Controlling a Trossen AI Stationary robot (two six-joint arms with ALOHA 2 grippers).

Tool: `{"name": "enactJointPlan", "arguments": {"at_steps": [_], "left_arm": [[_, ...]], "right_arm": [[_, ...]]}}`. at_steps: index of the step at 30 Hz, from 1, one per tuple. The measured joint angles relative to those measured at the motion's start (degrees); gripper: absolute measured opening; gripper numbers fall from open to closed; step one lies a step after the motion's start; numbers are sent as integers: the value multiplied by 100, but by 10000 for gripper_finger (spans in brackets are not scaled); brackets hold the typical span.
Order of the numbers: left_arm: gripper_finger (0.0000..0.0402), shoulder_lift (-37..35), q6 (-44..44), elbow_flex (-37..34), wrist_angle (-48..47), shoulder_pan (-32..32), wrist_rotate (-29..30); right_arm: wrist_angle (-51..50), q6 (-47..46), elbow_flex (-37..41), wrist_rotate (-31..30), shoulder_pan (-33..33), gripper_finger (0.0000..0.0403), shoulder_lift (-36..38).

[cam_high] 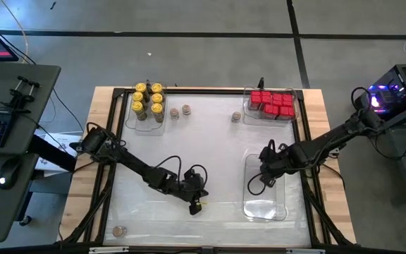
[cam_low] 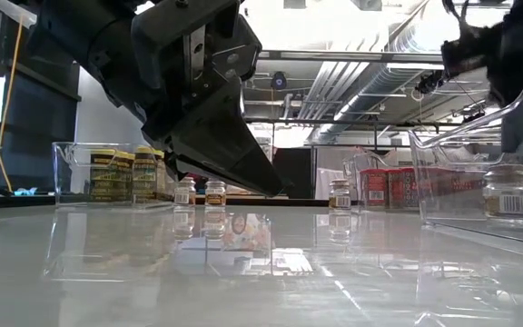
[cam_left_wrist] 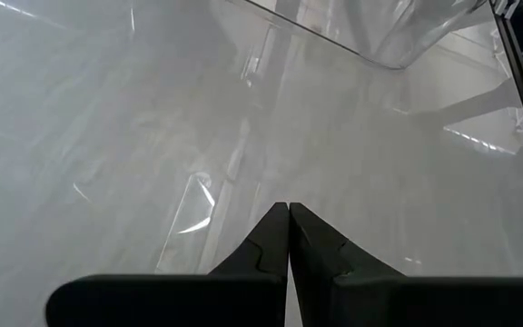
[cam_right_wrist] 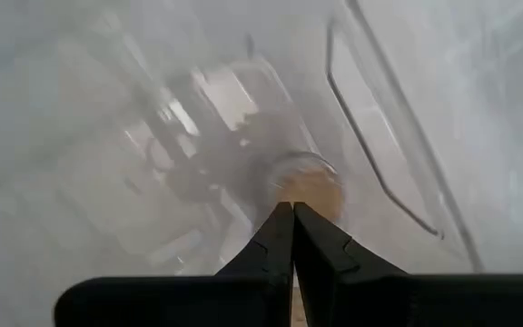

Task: Sort spices by type
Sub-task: Adjust the brown seasoning bottles in the bottom transparent bin

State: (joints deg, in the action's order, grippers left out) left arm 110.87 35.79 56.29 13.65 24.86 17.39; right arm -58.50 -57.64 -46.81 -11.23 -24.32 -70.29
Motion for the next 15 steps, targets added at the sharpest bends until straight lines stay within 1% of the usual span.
{"name": "enactJointPlan", "arguments": {"at_steps": [2,3,9,12,15], "left_arm": [[0,0,0,1,-3,0,0],[0,0,0,1,-4,0,0],[0,0,0,1,-8,7,-8],[0,0,0,1,-7,38,-17],[0,0,0,1,-11,82,-17]], "right_arm": [[-205,116,-162,-2,-2,0,3],[-330,191,-216,96,-2,0,1],[-607,275,-287,833,-12,0,23],[-551,542,-288,1293,-20,0,23],[-567,774,-288,1532,-20,0,23]]}}
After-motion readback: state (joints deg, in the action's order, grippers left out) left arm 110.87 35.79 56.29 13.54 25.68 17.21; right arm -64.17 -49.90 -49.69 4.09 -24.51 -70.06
